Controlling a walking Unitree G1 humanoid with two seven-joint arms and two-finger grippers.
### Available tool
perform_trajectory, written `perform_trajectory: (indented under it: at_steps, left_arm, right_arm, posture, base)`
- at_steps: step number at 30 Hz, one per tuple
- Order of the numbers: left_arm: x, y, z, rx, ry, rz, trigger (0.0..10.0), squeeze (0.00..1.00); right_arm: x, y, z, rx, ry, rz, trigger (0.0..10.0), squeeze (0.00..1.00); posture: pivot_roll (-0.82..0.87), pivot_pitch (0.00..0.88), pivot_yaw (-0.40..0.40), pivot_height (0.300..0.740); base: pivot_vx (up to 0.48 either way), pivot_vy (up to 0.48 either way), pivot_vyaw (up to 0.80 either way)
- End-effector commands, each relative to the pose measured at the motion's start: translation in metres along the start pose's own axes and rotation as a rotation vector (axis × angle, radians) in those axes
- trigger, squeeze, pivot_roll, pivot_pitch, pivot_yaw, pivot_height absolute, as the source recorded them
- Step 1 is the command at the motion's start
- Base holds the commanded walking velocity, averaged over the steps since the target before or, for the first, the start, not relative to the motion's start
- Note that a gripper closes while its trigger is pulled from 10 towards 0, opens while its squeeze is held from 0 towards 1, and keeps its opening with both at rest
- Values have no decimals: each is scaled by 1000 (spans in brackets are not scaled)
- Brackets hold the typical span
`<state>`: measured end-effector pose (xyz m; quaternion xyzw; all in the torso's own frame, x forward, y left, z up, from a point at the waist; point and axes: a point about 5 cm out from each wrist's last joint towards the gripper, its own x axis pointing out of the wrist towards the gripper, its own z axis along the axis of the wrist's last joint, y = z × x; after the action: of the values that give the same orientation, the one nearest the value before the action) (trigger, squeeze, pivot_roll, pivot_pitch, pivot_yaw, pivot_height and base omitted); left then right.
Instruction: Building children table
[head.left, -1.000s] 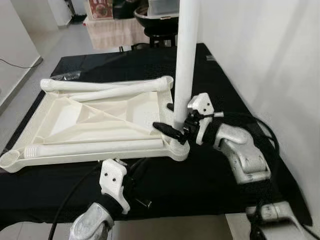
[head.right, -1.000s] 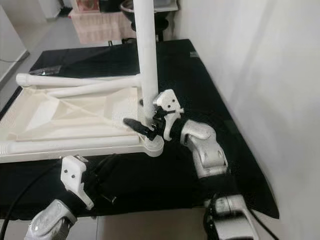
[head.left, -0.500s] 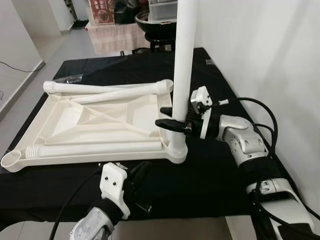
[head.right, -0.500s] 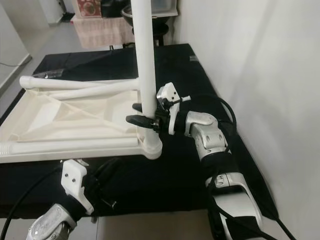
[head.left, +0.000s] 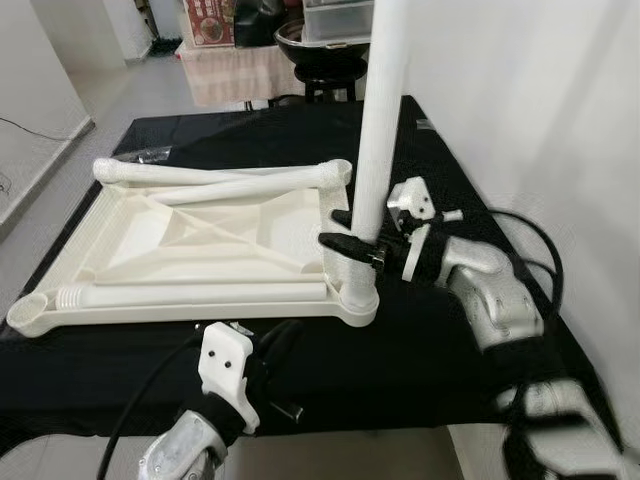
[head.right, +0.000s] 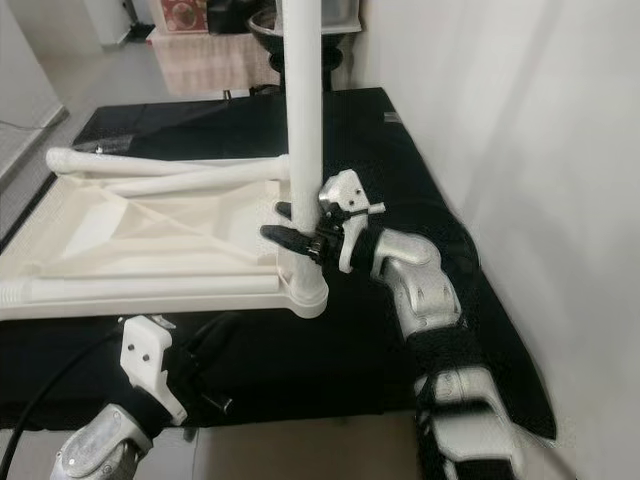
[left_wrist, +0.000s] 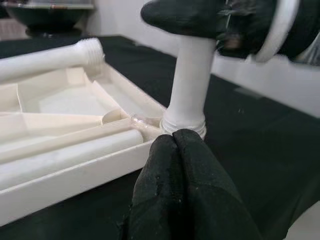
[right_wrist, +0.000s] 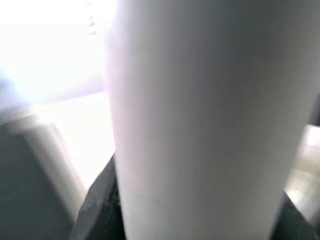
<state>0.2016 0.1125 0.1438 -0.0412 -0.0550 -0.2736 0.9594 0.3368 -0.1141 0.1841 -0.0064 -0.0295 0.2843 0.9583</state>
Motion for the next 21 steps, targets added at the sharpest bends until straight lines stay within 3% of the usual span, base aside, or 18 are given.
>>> perform_trajectory:
  at_steps: [1,3,5,13,14,15,17,18,20,21]
  left_arm:
    - [-2,1,-1,2,10,8,10000,0]
    - [-1,2,-1,4,8,12,10000,0]
    - [0,2,-2,4,8,12,10000,0]
    - [0,2,-1,8,0,31,10000,0]
    - [0,2,-1,9,-1,34,10000,0]
    - [0,2,-2,8,0,33,10000,0]
    - [1,2,-2,7,1,31,10000,0]
    - [1,2,-2,5,4,25,10000,0]
    - [1,2,-2,5,5,24,10000,0]
    - [1,1,-2,4,5,22,10000,0]
  right_arm:
    - [-29,-18,-40,42,195,-345,0,0]
    - [-30,-7,-42,-17,187,-306,0,0]
    - [-28,-5,-42,-39,182,-289,0,0]
    - [-7,14,-38,-33,175,-183,0,0]
    - [-4,16,-35,-21,159,-154,10000,0]
    - [-3,18,-30,-14,150,-142,10000,882]
    - [-2,19,-26,-11,144,-138,10000,882]
    - [2,16,-19,-33,136,-85,10000,1000]
    - [3,15,-18,-39,135,-71,10000,1000]
    - [6,9,-10,-29,98,-7,10000,1000]
  posture:
    - [-2,97,30,740]
    - [-4,87,28,740]
    - [-1,87,24,740]
    - [1,85,15,740]
    - [1,85,16,740]
    - [0,85,16,740]
    - [0,85,16,740]
    - [-1,84,19,740]
    - [-1,84,19,740]
    - [-2,82,23,740]
  base:
    - [0,0,0]
    - [0,0,0]
    - [0,0,0]
    - [0,0,0]
    - [0,0,0]
    - [0,0,0]
    - [0,0,0]
    - [0,0,0]
    - [0,0,0]
    - [0,0,0]
